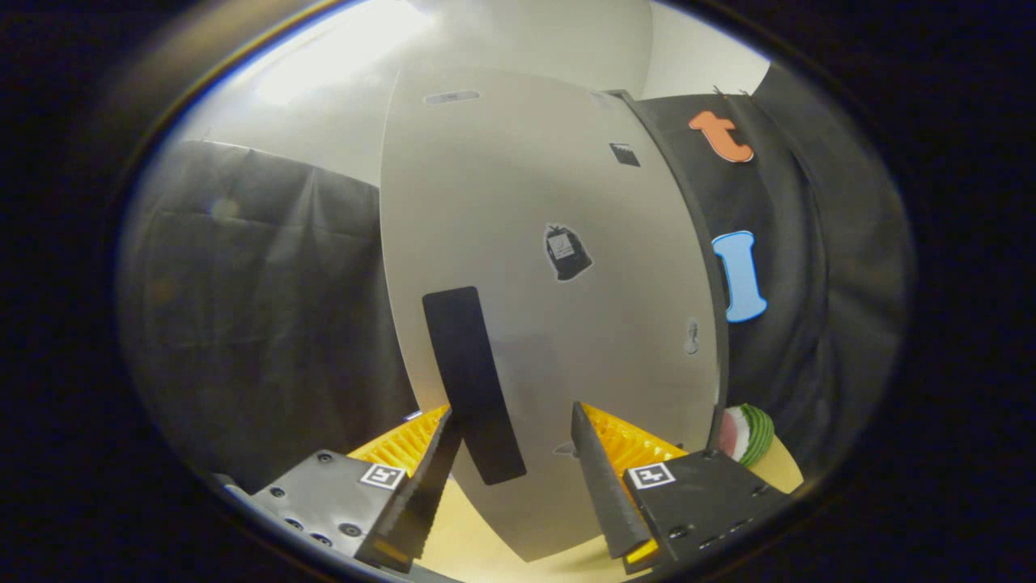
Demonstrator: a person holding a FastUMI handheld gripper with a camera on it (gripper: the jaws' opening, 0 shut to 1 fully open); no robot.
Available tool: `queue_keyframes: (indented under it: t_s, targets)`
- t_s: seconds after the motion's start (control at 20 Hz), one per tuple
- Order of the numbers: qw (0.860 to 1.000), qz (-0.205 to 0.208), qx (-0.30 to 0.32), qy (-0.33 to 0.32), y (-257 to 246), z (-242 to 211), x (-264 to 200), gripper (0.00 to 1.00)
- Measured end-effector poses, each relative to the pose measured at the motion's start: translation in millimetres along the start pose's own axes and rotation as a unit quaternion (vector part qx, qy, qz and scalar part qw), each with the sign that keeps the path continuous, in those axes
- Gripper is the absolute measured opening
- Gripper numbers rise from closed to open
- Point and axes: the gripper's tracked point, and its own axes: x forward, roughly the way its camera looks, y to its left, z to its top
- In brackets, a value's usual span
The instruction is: Open the shoe cabinet door, grab the shoes and put them into the shoe cabinet, then close the shoe cabinet door.
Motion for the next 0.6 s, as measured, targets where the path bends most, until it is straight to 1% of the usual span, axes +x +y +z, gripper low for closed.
queue_keyframes:
  t_s: [0.4, 0.6]
  targets:
    - [1.0, 0.01, -0.002, 0.0, 18, -6, 44, 0.85]
    - [1.0, 0.007, -0.009, 0.001, 24, -7, 63, 0.85]
